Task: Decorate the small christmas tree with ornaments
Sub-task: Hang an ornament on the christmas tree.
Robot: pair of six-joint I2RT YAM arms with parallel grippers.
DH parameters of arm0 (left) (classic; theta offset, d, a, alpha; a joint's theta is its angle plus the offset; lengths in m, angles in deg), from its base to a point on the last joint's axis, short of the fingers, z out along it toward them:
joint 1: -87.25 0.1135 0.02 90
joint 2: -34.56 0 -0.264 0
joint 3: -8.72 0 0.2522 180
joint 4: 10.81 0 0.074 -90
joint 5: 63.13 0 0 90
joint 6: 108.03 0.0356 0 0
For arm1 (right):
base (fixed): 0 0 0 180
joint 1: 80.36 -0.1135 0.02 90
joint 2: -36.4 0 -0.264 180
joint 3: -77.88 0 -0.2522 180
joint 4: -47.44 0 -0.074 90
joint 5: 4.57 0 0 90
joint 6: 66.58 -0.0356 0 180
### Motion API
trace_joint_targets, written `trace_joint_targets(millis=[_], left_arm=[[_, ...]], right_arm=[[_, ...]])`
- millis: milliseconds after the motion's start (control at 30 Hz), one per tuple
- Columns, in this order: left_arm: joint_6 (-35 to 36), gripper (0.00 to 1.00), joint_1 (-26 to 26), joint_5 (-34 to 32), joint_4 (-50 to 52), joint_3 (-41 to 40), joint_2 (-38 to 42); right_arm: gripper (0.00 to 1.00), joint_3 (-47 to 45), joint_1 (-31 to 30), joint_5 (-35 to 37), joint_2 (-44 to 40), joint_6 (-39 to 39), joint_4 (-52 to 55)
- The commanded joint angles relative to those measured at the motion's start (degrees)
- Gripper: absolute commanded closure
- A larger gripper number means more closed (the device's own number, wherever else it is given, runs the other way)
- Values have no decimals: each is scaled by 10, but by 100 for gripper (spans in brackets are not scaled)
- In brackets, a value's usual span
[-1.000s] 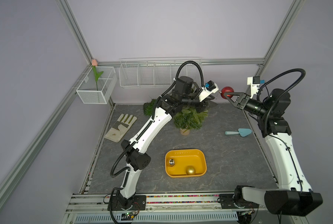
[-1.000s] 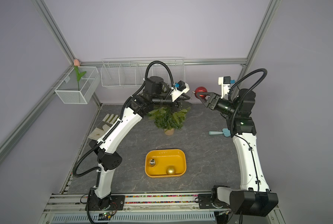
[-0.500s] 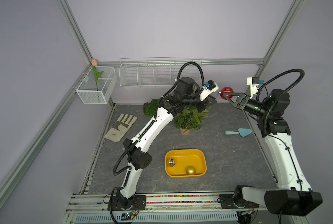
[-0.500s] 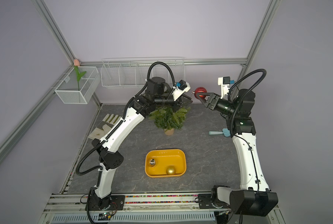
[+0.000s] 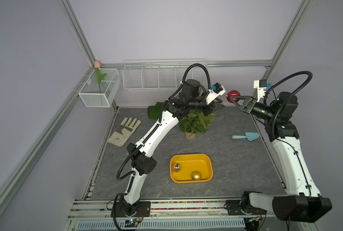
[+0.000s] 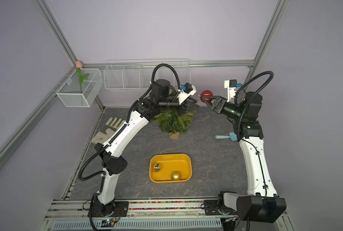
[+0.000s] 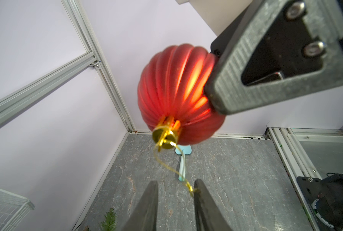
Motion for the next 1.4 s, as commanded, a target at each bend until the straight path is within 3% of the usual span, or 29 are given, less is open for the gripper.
trace_joint_targets(millis=[0, 333, 600, 967, 1100, 1367], left_arm=[[10, 68, -3, 14, 0, 19, -11], [14, 69, -2, 5, 9, 19, -12], [18, 58, -2, 25, 20, 18, -13], [8, 57, -2, 7, 9, 18, -15], [2, 52, -2, 7, 5, 18, -17], [-18, 62, -2, -15, -23, 18, -22]], right_arm=[[59, 1, 3, 7, 6, 14, 11], [60, 14, 3, 18, 9, 23, 26], [60, 22, 3, 34, 8, 36, 44], [60, 18, 5, 29, 5, 34, 42], [61, 19, 4, 27, 7, 32, 38], [61, 14, 3, 16, 9, 13, 16]])
